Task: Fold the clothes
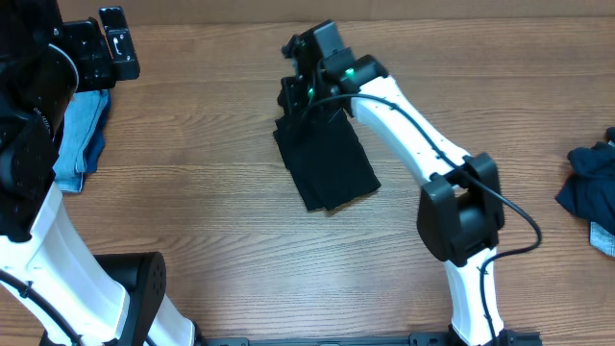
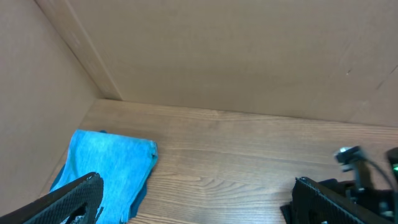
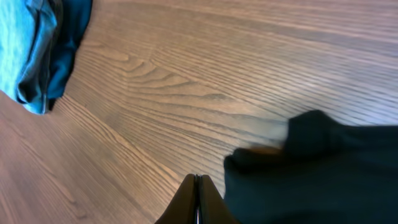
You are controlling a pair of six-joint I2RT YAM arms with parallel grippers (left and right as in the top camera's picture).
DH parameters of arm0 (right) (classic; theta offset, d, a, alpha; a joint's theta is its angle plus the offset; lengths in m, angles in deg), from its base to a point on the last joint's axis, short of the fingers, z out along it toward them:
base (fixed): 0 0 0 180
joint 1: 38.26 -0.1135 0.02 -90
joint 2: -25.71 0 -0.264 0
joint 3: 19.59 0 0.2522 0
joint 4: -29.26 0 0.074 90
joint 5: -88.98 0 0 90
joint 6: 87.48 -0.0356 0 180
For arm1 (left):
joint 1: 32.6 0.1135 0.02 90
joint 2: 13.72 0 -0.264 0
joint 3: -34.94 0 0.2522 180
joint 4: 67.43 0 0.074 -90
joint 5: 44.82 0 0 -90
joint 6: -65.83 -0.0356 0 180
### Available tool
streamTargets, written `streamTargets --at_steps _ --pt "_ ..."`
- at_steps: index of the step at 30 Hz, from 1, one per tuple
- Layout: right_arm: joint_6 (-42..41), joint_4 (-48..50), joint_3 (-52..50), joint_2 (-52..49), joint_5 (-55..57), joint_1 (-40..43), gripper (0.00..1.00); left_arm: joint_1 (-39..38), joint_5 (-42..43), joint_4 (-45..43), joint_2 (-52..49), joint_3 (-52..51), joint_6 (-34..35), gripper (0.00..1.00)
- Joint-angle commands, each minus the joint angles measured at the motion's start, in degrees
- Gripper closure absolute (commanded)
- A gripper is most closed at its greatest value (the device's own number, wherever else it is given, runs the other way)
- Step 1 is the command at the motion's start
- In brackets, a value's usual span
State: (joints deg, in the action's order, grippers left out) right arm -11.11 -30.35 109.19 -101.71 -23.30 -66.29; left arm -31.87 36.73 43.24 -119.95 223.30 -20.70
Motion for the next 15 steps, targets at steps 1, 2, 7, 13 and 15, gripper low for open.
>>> streamTargets --at_steps 1,2,7,13,15 --pt "0.1 -2.5 0.4 0.4 2.4 2.2 0.96 0.0 -0.7 -0.1 -0.2 -0.1 0.4 0.00" --pt "0.1 -3.0 0.4 -0.2 2.8 2.4 0.96 0.0 -0.7 -0.1 -0.2 -0.1 0.4 0.00" --pt "-2.2 -4.7 0.4 -5.7 3.8 2.4 0.96 -0.4 -0.7 -0.1 -0.2 -0.1 0.4 0.00" --pt "-3.1 -1.8 0.4 -9.6 2.9 1.8 0.96 0.4 -0.7 -0.1 -0.3 -0.1 0.4 0.00" --pt "-3.1 -0.9 0.4 -9.7 2.5 1.3 0.96 0.5 -0.7 -0.1 -0.3 -0.1 0.4 0.00"
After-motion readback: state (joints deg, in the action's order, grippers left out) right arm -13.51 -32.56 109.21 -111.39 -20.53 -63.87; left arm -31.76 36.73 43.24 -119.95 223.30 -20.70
